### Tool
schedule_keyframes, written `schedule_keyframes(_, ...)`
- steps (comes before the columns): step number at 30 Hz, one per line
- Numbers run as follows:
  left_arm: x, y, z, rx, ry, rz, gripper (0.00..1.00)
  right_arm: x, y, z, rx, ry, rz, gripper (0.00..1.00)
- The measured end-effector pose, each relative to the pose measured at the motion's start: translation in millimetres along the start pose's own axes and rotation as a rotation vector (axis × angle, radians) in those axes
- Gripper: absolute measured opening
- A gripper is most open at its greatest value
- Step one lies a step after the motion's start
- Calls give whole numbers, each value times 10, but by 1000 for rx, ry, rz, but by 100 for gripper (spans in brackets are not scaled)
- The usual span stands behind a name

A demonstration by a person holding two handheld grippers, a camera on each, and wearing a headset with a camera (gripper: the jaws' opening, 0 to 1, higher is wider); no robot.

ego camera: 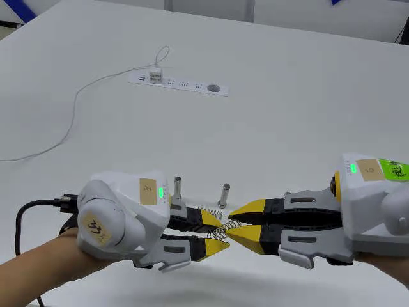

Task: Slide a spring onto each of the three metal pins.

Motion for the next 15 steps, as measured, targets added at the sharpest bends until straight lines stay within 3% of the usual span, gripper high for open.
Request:
schedule_keyframes(5,9,16,7,-10,6,14,10,17,22,-3,32,4,39,11)
schedule_keyframes(15,27,58,1,-16,14,20,10,48,45,-20,46,-2,70,11)
Point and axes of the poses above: the centre of the closed fingertips' face, and the gripper's own axes: x roughly forward along the fingers, z roughly to its right, y roughly out of its top, the point moved 10 cm from there along -x, roughly backward along the fingers, and after that the axes turned 6 degrees about y, right-handed, at the moved point
